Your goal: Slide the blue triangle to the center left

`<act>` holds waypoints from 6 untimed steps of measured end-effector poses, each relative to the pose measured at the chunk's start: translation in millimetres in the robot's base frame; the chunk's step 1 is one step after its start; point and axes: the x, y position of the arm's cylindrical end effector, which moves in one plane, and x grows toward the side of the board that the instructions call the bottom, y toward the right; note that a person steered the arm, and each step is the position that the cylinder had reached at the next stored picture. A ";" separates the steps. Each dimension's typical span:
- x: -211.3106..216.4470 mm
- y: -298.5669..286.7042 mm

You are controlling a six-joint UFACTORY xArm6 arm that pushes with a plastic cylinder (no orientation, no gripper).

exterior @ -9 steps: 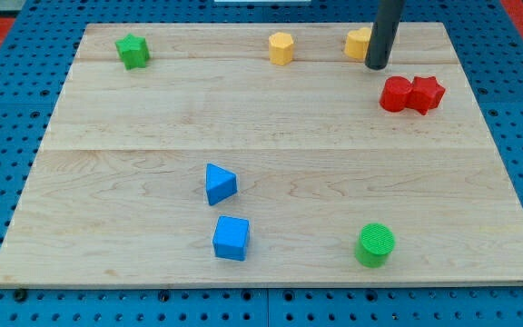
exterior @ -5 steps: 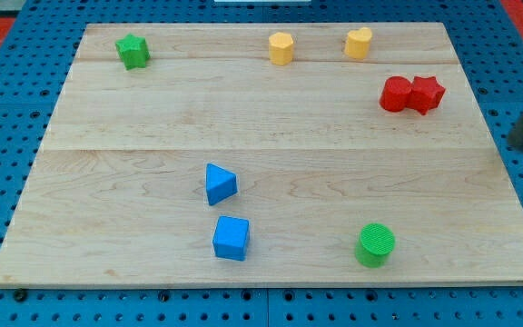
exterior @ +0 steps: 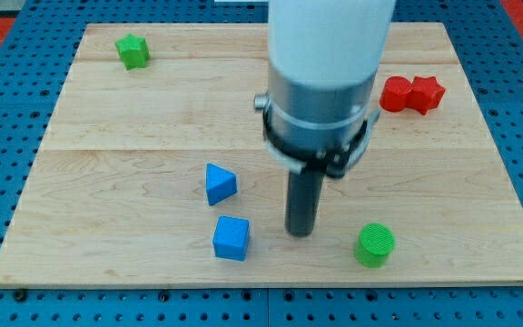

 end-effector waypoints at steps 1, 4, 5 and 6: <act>-0.8 -78.7; -125.4 -46.4; -139.0 -89.8; -145.0 -206.3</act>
